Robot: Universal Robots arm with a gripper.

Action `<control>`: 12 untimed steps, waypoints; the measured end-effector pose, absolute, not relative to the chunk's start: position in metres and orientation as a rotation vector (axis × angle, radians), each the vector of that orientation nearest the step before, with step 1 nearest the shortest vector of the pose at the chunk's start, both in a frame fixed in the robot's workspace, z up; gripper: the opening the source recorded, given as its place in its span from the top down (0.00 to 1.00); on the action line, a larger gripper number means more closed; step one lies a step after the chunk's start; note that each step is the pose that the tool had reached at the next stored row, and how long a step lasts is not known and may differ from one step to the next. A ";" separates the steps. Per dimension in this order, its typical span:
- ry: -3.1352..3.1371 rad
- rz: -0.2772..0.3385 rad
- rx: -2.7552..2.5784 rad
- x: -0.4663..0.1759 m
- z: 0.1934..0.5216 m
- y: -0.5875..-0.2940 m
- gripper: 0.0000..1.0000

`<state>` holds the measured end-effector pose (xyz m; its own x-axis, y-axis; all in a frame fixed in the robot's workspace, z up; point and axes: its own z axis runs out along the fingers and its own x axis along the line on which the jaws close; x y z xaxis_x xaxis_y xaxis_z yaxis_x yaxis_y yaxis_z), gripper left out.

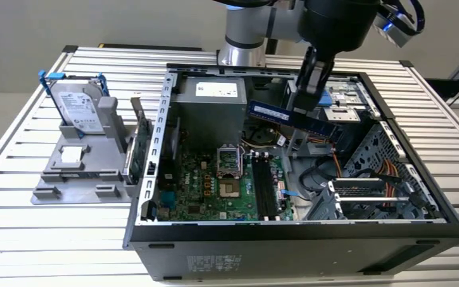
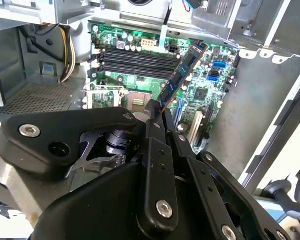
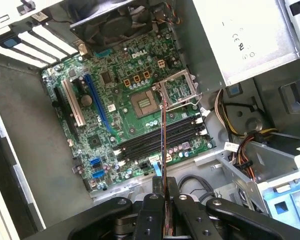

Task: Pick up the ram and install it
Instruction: 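Insert the ram into the slot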

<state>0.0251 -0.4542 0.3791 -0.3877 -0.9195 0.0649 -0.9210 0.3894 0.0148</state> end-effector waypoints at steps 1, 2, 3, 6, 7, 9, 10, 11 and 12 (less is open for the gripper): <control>-2.570 0.036 1.695 0.025 0.379 -0.454 1.00; -2.575 0.036 1.689 0.025 0.379 -0.454 1.00; -2.578 0.035 1.683 0.025 0.379 -0.454 1.00; -2.590 0.035 1.665 0.025 0.378 -0.454 1.00; -2.594 0.034 1.659 0.025 0.378 -0.454 1.00; -2.601 0.034 1.647 0.025 0.378 -0.454 1.00; -2.605 0.034 1.641 0.025 0.378 -0.454 1.00; -2.609 0.034 1.635 0.025 0.378 -0.454 1.00; -2.613 0.033 1.629 0.025 0.378 -0.454 1.00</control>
<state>0.0251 -0.4542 0.3775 -0.4389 -0.8962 0.0647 -0.8975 0.4407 0.0149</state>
